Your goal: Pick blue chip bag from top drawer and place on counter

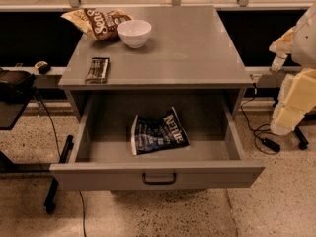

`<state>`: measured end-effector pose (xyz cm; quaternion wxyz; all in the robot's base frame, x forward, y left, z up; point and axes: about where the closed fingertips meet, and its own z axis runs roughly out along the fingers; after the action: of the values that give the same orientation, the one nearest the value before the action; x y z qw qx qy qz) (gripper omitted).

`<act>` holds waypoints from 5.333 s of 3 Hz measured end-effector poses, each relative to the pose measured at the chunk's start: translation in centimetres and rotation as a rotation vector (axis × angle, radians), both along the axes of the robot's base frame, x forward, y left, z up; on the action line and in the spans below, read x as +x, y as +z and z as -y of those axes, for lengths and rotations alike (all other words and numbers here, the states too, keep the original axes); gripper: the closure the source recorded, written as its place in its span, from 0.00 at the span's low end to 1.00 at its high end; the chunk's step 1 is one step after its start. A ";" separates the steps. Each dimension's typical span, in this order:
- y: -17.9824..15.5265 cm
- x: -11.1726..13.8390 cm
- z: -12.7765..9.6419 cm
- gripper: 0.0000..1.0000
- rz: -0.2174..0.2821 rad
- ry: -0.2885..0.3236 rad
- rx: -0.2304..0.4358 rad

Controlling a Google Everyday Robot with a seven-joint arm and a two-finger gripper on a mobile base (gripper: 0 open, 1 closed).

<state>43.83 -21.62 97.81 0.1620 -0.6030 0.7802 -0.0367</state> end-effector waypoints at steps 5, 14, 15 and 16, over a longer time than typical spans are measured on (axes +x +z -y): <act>-10.2 7.8 -18.2 0.00 0.175 0.529 0.004; -33.9 15.0 -20.6 0.32 0.013 0.488 0.173; -35.4 15.5 -20.1 0.47 -0.007 0.471 0.170; -35.4 15.5 -20.1 0.70 -0.007 0.471 0.170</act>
Offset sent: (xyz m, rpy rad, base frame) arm 0.0859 0.1141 -0.0555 0.1028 -0.1211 0.2385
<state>59.36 -1.48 62.40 0.2135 -0.7525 0.6191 0.0701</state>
